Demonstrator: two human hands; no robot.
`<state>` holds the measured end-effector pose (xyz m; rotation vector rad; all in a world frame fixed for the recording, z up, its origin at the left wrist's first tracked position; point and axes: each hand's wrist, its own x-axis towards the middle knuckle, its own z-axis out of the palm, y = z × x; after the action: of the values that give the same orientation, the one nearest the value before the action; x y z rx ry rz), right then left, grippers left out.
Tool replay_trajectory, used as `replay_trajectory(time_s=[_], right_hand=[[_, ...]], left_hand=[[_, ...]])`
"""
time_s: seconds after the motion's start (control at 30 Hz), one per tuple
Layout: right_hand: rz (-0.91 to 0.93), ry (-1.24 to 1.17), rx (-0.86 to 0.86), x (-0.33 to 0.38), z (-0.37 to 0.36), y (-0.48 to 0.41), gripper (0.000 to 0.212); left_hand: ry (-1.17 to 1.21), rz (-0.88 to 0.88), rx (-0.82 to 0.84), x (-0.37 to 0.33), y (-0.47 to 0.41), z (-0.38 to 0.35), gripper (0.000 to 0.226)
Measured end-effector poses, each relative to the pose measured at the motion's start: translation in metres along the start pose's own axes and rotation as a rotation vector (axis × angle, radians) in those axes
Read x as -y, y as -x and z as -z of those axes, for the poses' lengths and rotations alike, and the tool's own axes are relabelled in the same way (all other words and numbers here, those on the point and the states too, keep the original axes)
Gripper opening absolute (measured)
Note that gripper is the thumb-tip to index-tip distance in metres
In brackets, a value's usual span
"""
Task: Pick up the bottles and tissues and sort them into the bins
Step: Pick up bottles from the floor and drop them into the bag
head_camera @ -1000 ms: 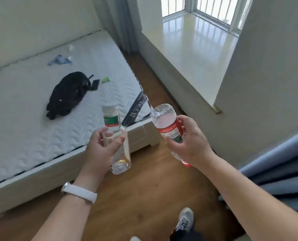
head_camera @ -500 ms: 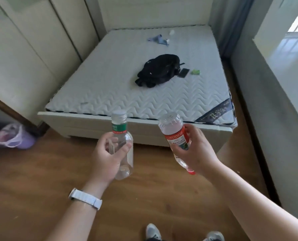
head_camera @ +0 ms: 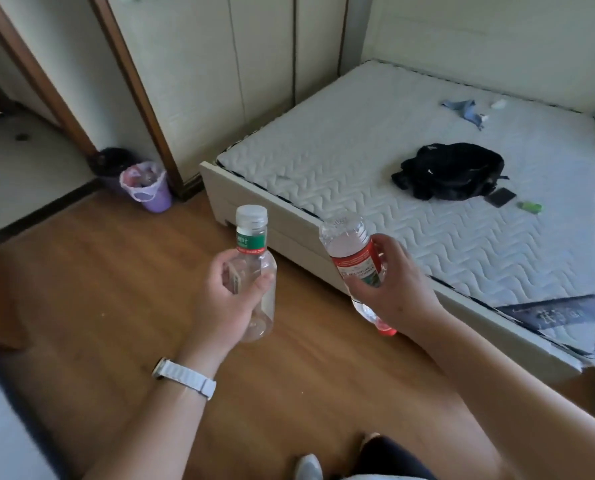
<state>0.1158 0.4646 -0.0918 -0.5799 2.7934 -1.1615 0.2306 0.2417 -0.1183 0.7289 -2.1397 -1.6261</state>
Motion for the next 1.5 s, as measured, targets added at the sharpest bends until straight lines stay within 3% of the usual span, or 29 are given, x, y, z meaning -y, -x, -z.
replay_trajectory(time_s=[0.4, 0.57, 0.87, 1.17, 1.5], right_hand=[[0.166, -0.091, 0.163, 0.009, -0.066, -0.149, 0.059], [0.196, -0.151, 0.186, 0.016, -0.074, -0.242, 0.059], [0.301, -0.185, 0.335, 0.048, -0.103, -0.368, 0.063], [0.44, -0.185, 0.461, 0.132, -0.174, -0.403, 0.064], [0.456, -0.044, 0.385, 0.262, -0.299, -0.434, 0.062]], left_hand=[[-0.133, 0.108, -0.246, 0.011, -0.09, 0.023, 0.046], [-0.204, 0.145, -0.301, -0.014, -0.164, 0.018, 0.059], [-0.224, 0.147, -0.429, -0.042, -0.251, 0.028, 0.057], [-0.243, 0.206, -0.6, -0.009, -0.282, 0.105, 0.058], [-0.145, 0.162, -0.563, 0.057, -0.369, 0.264, 0.061]])
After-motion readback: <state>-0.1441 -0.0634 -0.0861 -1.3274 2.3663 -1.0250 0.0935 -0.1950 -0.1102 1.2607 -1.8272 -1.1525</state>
